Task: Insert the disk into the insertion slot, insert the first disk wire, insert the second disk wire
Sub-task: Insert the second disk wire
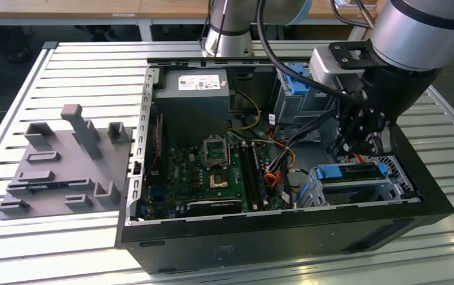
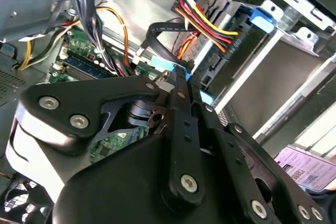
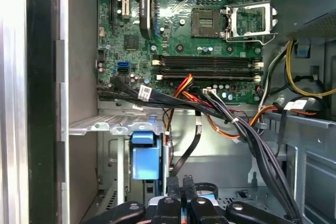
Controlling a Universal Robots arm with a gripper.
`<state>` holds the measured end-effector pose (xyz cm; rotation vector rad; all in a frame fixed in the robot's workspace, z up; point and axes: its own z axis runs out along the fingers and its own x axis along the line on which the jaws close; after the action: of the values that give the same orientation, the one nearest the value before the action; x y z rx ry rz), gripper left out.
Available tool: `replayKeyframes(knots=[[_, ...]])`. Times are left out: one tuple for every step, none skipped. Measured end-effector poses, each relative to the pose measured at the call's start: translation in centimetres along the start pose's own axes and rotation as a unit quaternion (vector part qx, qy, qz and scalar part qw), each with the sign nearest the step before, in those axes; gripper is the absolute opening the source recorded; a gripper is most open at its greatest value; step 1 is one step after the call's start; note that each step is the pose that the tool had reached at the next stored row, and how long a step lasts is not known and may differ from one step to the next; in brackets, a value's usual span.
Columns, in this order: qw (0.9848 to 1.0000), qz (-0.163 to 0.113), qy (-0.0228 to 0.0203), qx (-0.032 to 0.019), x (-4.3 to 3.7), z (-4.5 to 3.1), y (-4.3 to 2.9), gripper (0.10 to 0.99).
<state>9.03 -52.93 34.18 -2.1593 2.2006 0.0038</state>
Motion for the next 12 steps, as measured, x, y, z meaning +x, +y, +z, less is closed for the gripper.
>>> replayKeyframes(knots=[[1.0000, 0.000, 0.0001, 0.0000, 0.14, 0.00, -0.01, 0.149], [1.0000, 0.000, 0.0002, 0.0000, 0.29, 0.01, -0.01, 0.149], [1.0000, 0.001, 0.0001, 0.0000, 0.45, 0.02, -0.01, 0.149], [1.0000, 0.001, 0.0001, 0.0000, 0.56, 0.03, -0.01, 0.149], [1.0000, 0.001, 0.0001, 0.0000, 0.67, 0.04, -0.02, 0.149], [1.0000, 0.001, 0.0001, 0.0000, 0.74, 0.06, -0.04, 0.149], [1.0000, 0.001, 0.0001, -0.0003, 0.80, 0.08, -0.10, 0.149], [1.0000, 0.001, 0.0002, -0.0007, 0.85, 0.11, -0.21, 0.149], [1.0000, 0.001, 0.0001, -0.0011, 0.91, 0.14, -0.29, 0.149], [1.0000, 0.001, 0.0001, -0.0015, 0.97, 0.17, -0.37, 0.149], [1.0000, 0.001, 0.0002, -0.0016, 1.06, 0.18, -0.40, 0.149], [1.0000, 0.002, 0.0001, -0.0017, 1.14, 0.20, -0.40, 0.149]])
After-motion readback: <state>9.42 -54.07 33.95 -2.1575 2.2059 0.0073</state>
